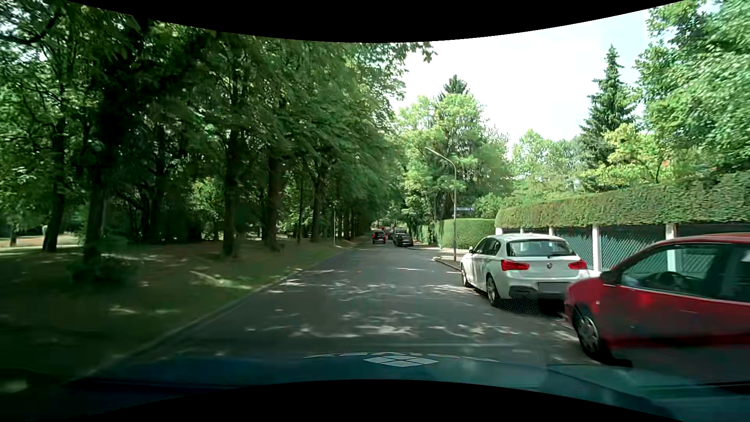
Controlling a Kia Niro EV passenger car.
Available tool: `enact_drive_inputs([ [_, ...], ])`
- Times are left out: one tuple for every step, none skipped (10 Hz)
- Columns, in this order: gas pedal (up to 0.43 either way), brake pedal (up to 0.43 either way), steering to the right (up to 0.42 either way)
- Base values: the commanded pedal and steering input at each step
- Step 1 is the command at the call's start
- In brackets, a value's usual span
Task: Follow the waypoints while adhering to traffic rules and regulations
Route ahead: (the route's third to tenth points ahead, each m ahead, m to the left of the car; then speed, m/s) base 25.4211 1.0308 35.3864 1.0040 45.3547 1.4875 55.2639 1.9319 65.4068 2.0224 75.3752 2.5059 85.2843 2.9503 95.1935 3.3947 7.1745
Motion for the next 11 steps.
enact_drive_inputs([
  [0.138,0.0,0.013],
  [0.138,0.0,0.012],
  [0.138,0.0,0.012],
  [0.138,0.0,0.008],
  [0.138,0.0,0.004],
  [0.138,0.0,0.003],
  [0.13,0.0,0.001],
  [0.13,0.0,-0.001],
  [0.118,0.0,-0.005],
  [0.098,0.0,-0.008],
  [0.0,0.0,-0.01],
])
